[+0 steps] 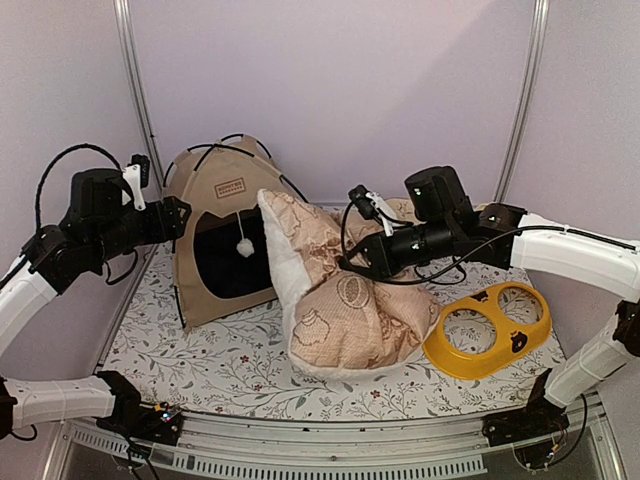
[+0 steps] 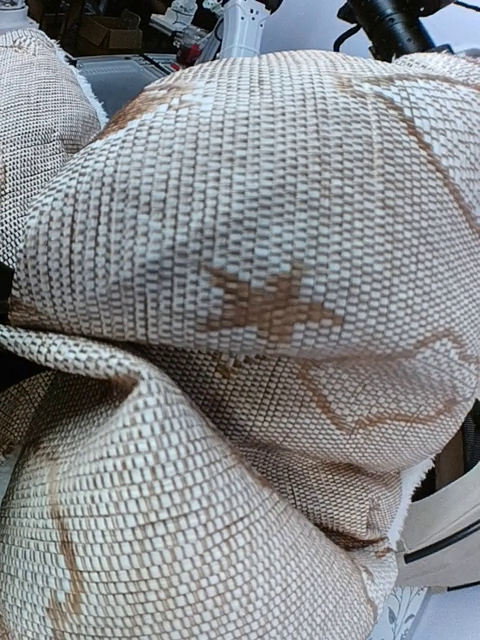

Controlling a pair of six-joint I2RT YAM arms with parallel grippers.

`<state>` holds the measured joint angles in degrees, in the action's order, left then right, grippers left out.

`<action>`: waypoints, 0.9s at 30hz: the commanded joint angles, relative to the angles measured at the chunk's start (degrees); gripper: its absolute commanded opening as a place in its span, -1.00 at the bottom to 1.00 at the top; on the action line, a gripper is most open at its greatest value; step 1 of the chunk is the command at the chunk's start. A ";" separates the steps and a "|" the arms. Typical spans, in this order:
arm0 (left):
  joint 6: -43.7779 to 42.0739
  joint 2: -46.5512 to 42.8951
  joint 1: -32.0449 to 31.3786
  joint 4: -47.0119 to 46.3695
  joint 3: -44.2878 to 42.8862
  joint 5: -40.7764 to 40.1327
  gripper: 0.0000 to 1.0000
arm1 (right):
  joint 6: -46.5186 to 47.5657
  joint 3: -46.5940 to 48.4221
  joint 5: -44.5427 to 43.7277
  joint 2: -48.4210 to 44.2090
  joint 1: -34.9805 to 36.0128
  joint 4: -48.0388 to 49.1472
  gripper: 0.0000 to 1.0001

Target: Set up the pet tent

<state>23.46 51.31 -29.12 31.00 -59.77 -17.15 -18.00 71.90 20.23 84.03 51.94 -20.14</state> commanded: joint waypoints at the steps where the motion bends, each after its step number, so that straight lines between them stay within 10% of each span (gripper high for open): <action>1: 2.54 -2.81 1.04 1.02 3.40 -3.75 0.66 | 0.20 -1.37 6.64 -2.04 -0.24 5.28 -1.00; 19: -1.78 5.89 15.07 -10.91 10.20 17.49 0.52 | -1.11 4.09 20.10 8.50 -0.01 18.97 -1.00; 27: -4.06 7.83 14.96 -12.37 11.31 19.33 -0.01 | 0.15 18.09 23.44 20.26 2.86 23.13 -1.00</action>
<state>21.80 59.18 -14.46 21.21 -49.56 -0.21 -18.55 81.34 39.83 100.25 53.28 -3.66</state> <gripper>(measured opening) 0.590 0.045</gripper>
